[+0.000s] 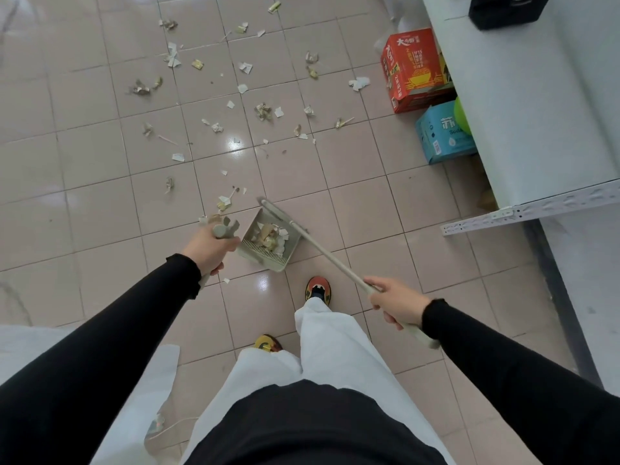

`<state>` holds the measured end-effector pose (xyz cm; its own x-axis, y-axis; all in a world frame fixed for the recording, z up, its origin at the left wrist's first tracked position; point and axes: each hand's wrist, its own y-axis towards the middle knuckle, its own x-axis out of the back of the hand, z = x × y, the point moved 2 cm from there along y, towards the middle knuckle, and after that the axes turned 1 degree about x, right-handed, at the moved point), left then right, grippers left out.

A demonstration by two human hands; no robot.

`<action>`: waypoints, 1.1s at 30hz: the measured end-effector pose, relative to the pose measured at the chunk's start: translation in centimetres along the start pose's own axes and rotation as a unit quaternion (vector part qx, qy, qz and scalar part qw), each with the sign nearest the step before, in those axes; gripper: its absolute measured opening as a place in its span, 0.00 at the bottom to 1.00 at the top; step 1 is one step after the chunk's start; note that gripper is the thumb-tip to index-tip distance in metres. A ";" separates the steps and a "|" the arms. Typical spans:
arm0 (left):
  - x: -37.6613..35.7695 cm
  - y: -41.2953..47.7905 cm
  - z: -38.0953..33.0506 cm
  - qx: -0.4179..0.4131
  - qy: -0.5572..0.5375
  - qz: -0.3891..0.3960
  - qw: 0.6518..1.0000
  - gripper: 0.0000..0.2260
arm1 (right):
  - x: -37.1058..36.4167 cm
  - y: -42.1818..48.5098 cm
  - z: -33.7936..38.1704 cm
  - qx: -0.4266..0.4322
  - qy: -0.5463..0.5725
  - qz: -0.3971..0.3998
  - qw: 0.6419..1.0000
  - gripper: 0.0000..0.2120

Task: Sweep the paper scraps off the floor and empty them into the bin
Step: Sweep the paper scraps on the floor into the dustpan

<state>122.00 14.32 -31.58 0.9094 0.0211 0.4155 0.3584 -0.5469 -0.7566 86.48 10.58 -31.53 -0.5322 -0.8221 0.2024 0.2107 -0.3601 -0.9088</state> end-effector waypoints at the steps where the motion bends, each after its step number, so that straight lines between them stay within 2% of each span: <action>1: 0.5 -0.3 0.6 0.000 -0.004 0.000 1.000 0.11 | -0.2 -0.7 -0.4 0.001 0.007 -0.004 1.000 0.27; 5: 3.7 -1.9 2.9 -0.020 0.026 -0.004 0.999 0.08 | -1.2 -1.6 0.1 0.021 -0.001 -0.022 1.000 0.27; 9: 8.5 -3.5 6.0 -0.032 0.062 0.002 0.998 0.05 | -3.3 -2.4 1.3 0.028 -0.062 -0.017 0.998 0.26; 16: 17.6 -5.2 13.5 -0.032 0.095 0.018 0.995 0.04 | -12.0 -5.5 2.3 0.034 -0.194 -0.006 0.980 0.23; 25: 27.4 -5.6 20.9 -0.005 0.142 0.012 0.990 0.03 | -20.1 -4.9 0.1 -0.022 -0.437 0.009 0.899 0.30; 27: 28.2 -5.7 21.8 -0.003 0.141 0.006 0.990 0.03 | -20.6 -4.1 0.8 -0.037 -0.448 -0.011 0.893 0.32; 33: 28.9 -5.0 22.9 0.003 0.115 0.006 0.993 0.01 | -19.1 -1.6 4.1 -0.058 -0.408 -0.092 0.906 0.31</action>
<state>151.29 36.85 -27.34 0.8416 -0.1774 0.5102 0.3499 -0.5404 -0.7652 99.71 25.06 -32.40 0.2451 -0.8219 0.5142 0.0672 -0.5147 -0.8547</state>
